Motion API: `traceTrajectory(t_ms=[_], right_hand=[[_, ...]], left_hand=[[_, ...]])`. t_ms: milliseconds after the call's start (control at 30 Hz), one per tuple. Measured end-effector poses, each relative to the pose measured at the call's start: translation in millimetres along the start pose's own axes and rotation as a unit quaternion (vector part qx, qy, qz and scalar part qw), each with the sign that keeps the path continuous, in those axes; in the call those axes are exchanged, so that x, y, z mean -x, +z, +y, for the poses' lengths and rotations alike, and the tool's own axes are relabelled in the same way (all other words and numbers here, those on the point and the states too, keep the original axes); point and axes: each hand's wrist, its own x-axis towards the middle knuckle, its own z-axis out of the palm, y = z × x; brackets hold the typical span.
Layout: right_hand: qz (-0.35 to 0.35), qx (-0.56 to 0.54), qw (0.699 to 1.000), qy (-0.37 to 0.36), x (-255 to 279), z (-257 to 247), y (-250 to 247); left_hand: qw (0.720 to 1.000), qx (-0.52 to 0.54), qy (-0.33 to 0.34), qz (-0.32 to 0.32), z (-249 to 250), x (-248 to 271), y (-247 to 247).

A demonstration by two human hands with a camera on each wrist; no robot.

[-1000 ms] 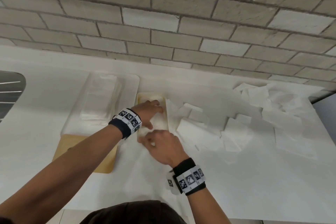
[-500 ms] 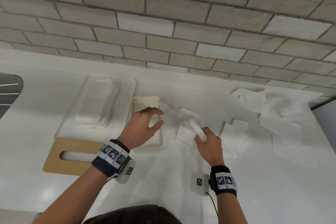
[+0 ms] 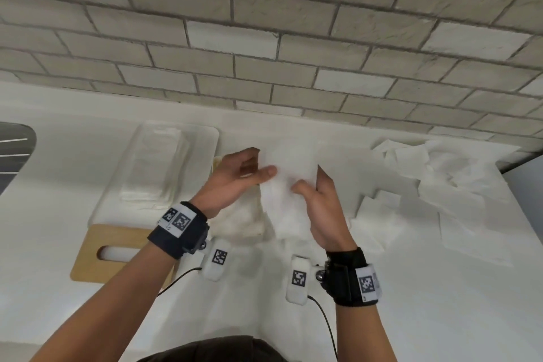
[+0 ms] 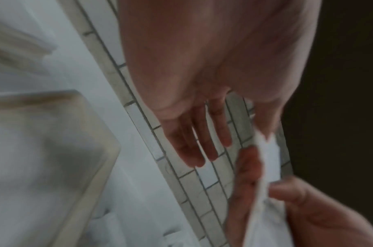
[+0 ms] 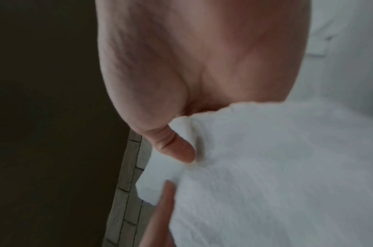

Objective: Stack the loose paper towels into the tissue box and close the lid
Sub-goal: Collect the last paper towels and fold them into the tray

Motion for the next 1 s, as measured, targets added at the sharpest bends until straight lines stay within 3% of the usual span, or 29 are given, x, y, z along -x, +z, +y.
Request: traceTrajectory(t_ms=[100,233,400,533,633,733,800,900,1000], right_hand=[[0.051,0.068,0.996,0.029,-9,19,23],[0.110,0.174,0.978,0.028,-17,59,53],[0.075,0.330,0.941,0.012,-28,98,88],[0.067,0.398,0.914,-0.037,-32,108,97],[0.123,0.382,0.912,-0.088,-37,108,75],[0.197,0.394,0.893,-0.086,-46,116,28],[0.169,0.467,0.867,-0.042,-47,125,-2],[0.015,0.616,0.786,0.054,-44,141,-27],[-0.020,0.641,0.763,0.081,-42,139,-34]], left_hand=[[0.990,-0.099,-0.012,0.102,-11,-5,-22],[0.951,-0.244,-0.074,0.175,-43,-10,-51],[0.902,-0.395,-0.101,0.141,-90,-17,-64],[0.877,-0.457,-0.073,0.130,-108,-21,-61],[0.866,-0.477,-0.091,0.117,-111,-25,-59],[0.878,-0.448,-0.075,0.149,-106,-20,-57],[0.881,-0.438,-0.031,0.179,-101,-12,-53],[0.887,-0.427,0.015,0.175,-94,-2,-44],[0.902,-0.406,0.044,0.138,-84,3,-34]])
